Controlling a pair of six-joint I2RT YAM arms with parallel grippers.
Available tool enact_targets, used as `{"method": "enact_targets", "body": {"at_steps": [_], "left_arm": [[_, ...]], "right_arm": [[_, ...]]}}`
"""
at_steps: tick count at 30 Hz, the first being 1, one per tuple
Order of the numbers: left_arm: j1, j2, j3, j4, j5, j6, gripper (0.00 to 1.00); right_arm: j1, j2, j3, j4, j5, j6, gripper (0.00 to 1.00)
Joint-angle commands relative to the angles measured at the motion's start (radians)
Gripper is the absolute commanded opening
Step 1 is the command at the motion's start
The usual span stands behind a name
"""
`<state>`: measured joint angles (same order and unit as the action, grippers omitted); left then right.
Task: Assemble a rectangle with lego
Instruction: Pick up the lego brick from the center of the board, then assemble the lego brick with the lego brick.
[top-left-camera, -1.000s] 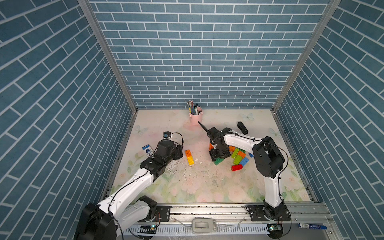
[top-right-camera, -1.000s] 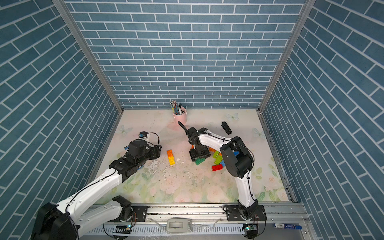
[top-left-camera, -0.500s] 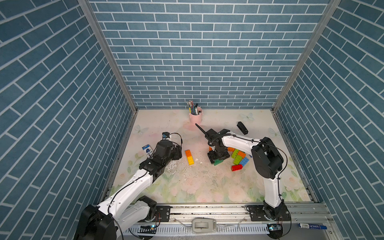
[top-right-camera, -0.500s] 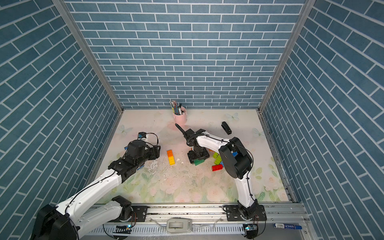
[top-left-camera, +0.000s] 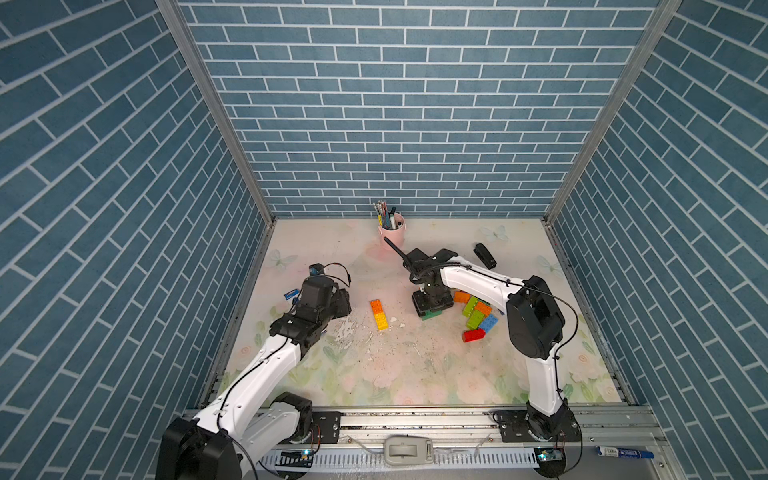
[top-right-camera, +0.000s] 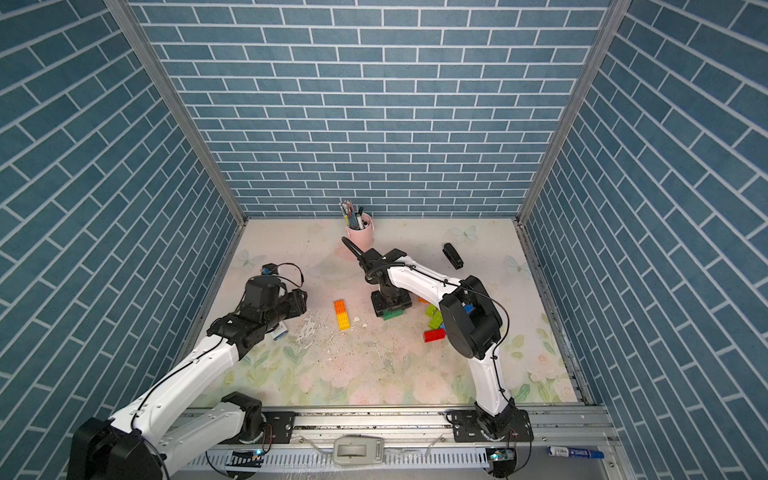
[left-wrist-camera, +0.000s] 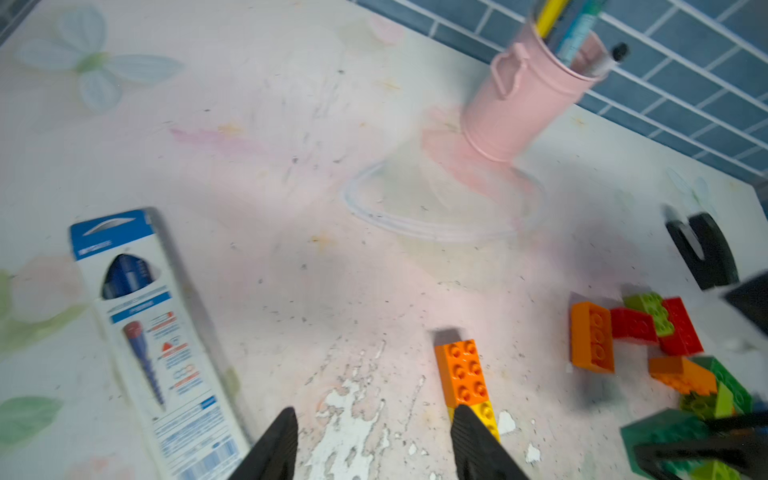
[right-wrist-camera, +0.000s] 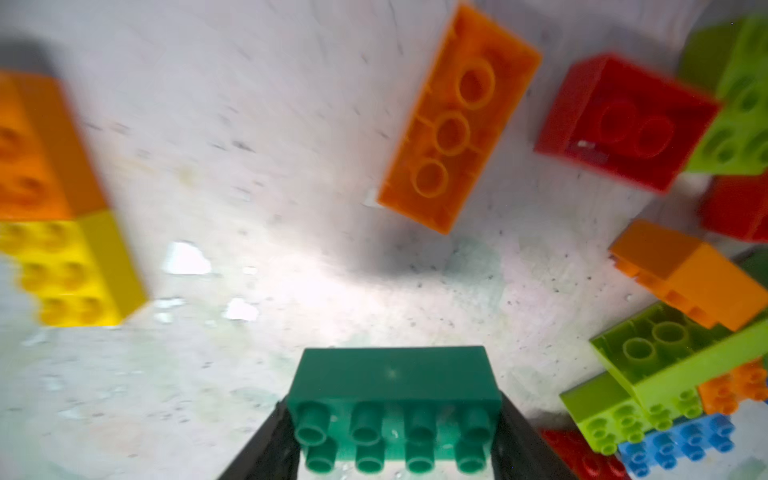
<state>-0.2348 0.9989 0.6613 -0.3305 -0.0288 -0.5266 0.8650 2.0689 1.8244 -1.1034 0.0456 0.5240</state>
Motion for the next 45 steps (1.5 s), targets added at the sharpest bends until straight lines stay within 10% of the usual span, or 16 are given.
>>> {"method": "enact_targets", "body": {"at_steps": [1, 13, 45], "left_arm": [[0.042, -0.006, 0.001, -0.119, 0.036, -0.040, 0.58], [-0.024, -0.031, -0.111, -0.088, -0.076, -0.078, 0.65], [-0.052, 0.025, -0.144, -0.019, -0.071, -0.065, 0.67]], "right_arm": [[0.065, 0.098, 0.203, -0.163, 0.039, 0.134, 0.52], [0.106, 0.463, 0.792, -0.378, -0.005, 0.125, 0.43], [0.138, 0.561, 0.806, -0.292, -0.067, 0.090, 0.26]]}}
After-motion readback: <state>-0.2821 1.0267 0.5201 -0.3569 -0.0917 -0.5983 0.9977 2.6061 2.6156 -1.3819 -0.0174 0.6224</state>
